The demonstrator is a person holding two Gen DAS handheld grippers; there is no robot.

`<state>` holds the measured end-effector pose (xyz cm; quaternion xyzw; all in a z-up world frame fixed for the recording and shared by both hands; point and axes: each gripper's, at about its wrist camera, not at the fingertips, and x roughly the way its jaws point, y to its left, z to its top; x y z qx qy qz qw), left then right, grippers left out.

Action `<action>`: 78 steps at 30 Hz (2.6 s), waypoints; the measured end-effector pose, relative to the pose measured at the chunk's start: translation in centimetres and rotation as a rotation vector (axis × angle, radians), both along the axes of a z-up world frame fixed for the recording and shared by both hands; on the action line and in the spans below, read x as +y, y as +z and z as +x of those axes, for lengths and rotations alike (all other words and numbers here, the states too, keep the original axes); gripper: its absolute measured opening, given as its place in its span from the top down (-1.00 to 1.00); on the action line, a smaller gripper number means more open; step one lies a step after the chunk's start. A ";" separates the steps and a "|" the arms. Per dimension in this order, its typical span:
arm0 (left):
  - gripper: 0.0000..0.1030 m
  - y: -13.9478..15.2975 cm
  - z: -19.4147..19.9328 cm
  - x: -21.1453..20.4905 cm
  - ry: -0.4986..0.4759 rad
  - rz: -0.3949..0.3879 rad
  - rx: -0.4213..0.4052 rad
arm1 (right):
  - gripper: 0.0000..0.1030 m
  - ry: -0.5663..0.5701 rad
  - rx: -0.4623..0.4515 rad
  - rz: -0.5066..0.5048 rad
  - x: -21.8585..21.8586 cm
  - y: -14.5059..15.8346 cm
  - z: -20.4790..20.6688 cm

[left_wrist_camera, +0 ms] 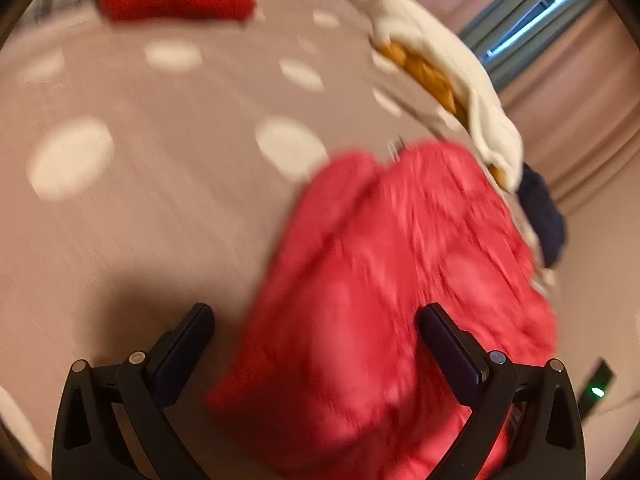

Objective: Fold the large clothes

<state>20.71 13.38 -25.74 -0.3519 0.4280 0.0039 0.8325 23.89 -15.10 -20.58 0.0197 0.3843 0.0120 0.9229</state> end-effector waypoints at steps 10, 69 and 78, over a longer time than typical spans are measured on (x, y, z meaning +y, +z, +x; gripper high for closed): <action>-0.97 -0.6 2.0 -3.4 0.006 0.030 -0.063 | -1.00 -0.011 -0.014 -0.011 -0.1 -0.1 -0.1; -0.11 -2.4 0.8 -5.2 -0.075 -0.417 -0.107 | -0.97 -0.366 0.010 0.923 -10.1 -2.6 -9.4; -0.02 0.9 -0.1 -7.5 -0.045 -0.169 -0.150 | 0.18 -0.385 -0.040 0.886 -11.0 -3.6 -9.7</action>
